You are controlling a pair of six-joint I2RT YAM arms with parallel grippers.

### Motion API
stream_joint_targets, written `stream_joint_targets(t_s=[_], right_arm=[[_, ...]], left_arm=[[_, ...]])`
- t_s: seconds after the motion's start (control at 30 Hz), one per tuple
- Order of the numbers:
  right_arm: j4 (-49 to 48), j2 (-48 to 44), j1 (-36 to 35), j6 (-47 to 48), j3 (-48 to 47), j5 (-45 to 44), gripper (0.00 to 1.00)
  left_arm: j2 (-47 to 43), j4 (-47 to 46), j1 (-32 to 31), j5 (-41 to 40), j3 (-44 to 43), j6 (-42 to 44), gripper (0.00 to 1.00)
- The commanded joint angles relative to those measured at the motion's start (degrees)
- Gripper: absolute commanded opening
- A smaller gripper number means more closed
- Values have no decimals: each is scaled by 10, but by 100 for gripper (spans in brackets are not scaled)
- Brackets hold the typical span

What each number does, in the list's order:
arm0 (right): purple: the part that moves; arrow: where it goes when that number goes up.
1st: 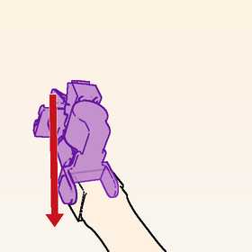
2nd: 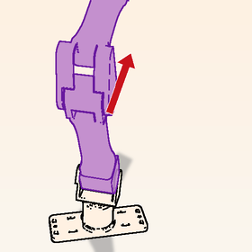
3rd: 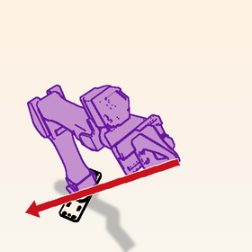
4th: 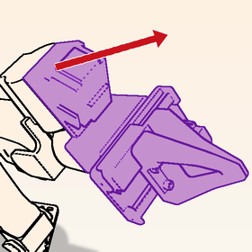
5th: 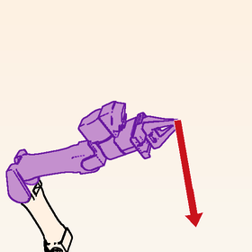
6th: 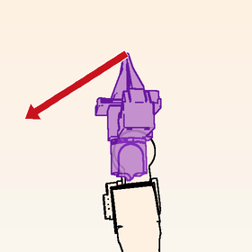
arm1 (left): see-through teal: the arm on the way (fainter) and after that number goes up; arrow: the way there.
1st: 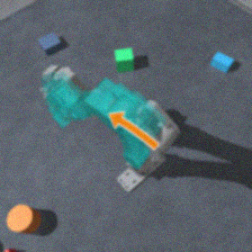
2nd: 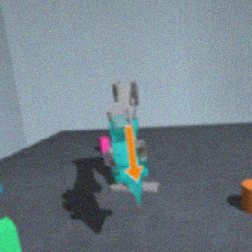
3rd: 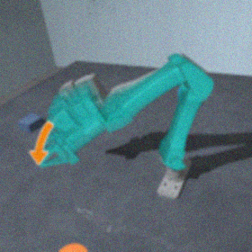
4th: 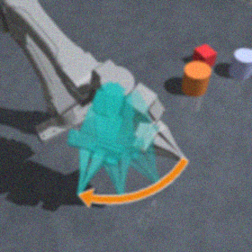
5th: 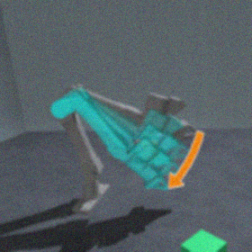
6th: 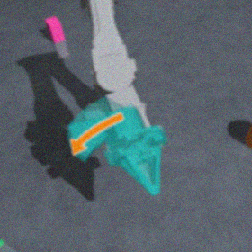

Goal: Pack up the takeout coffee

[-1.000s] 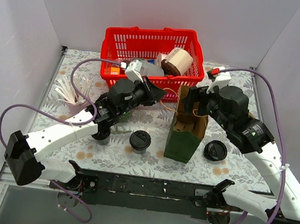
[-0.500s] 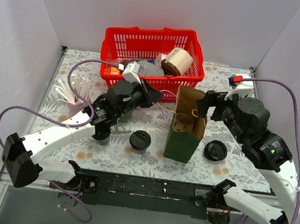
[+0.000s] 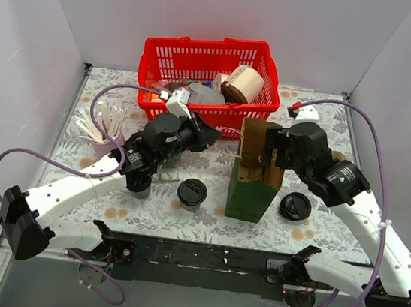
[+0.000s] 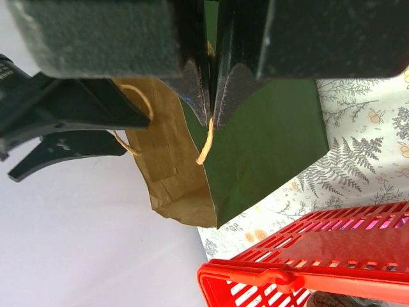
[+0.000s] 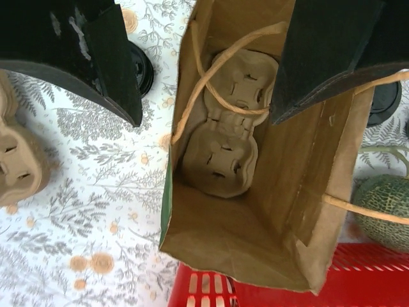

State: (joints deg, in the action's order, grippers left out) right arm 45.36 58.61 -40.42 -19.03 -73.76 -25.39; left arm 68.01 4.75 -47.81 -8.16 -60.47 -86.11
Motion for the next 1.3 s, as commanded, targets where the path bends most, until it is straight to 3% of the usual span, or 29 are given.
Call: stream_joint_targets(t_s=[0.0,0.2,0.23,0.3,0.37,0.4,0.43,0.47,0.53,0.63,0.67,0.73,0.77,0.8,0.83,1.03,1.17,1.27], right_arm=[[19,16,9,-41,9,-1,83],[37,27,24,-30,19,-17,49],[29,27,26,-21,24,-12,36],[13,24,32,23,27,13,26],[-23,16,39,63,29,32,6],[-33,12,42,96,28,42,1],[-45,10,47,116,27,48,1],[-64,9,61,132,22,56,1],[-85,9,78,187,20,115,1],[-101,19,109,270,15,243,1],[-90,25,126,281,10,311,1],[-75,51,141,297,-16,364,1],[-68,61,154,304,-25,385,1],[-49,81,158,312,-42,424,1],[-42,91,165,314,-52,431,1],[6,148,184,351,-113,540,1],[39,186,185,359,-152,517,1],[37,196,184,356,-152,490,21]], left_arm=[[-14,13,-4,8,-9,16,0],[-24,13,-4,29,-14,30,0],[-27,12,-4,32,-14,32,0],[-31,10,-4,56,-11,39,0],[-39,-3,-4,80,-4,53,0],[-43,-8,-4,102,3,55,0],[-47,-13,-4,130,7,57,1],[-58,-29,-4,152,11,67,9],[-71,-40,-4,180,25,68,14],[-99,-44,-4,186,40,69,32],[-107,-41,-4,185,42,69,41],[-124,-35,-4,182,43,73,58],[-129,-28,-4,179,42,74,69],[-137,-24,-4,177,40,75,88],[-140,-15,-4,176,34,77,97],[-161,51,-4,136,11,88,98],[-165,125,-4,81,-11,87,98],[-173,195,-4,6,-30,76,98]])
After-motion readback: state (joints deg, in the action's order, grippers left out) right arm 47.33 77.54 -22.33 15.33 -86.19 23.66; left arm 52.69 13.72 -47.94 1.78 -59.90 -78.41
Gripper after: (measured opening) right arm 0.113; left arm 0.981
